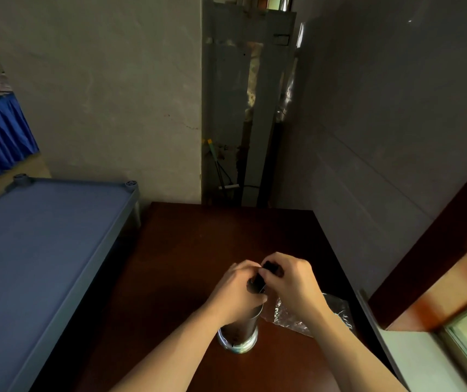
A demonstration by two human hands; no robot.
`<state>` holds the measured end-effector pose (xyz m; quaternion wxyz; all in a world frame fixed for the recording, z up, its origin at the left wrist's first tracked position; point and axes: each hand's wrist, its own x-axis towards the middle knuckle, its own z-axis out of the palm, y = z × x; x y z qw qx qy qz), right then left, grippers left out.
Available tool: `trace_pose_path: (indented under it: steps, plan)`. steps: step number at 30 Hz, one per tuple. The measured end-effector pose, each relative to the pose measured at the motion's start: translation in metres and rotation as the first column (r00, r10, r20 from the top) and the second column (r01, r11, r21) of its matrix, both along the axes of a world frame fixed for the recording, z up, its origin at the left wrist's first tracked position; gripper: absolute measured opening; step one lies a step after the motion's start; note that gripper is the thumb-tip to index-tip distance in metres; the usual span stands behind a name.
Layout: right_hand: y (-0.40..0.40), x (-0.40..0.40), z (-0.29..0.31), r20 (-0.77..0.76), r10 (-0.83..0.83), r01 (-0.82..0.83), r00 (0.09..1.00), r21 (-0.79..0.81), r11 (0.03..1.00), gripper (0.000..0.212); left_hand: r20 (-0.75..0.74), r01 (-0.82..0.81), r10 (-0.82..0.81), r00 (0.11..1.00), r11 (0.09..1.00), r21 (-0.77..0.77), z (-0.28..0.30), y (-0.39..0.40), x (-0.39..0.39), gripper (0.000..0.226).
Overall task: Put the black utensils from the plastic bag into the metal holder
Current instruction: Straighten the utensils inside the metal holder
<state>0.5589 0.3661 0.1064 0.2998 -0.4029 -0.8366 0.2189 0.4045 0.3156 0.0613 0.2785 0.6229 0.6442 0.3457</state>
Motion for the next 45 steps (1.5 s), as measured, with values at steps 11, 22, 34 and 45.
trace_pose_path:
  steps: [11, 22, 34, 45]
  plan:
    - [-0.008, 0.009, 0.021, -0.299, -0.043, -0.006, 0.953, -0.161, 0.987, 0.04, 0.239, -0.098, 0.085, 0.967, 0.994, 0.041, 0.018, 0.014, -0.003, 0.012]
    - [-0.041, 0.01, -0.07, -0.569, -0.553, -0.303, 0.609, -0.811, 0.501, 0.032, 0.974, -0.318, 0.225, -0.035, 0.921, -0.224, 0.026, 0.015, -0.027, 0.008]
    - [-0.019, -0.026, -0.04, -0.742, -0.602, -0.396, 0.294, -0.668, 0.63, 0.017, 0.935, -0.061, 0.333, -0.126, 0.938, -0.342, 0.005, 0.009, 0.022, 0.026]
    - [0.01, 0.013, 0.003, -0.52, -0.3, 0.104, 0.8, -0.372, 0.922, 0.017, 0.722, -0.5, 0.629, 0.29, 0.742, -0.446, -0.031, -0.011, -0.047, 0.016]
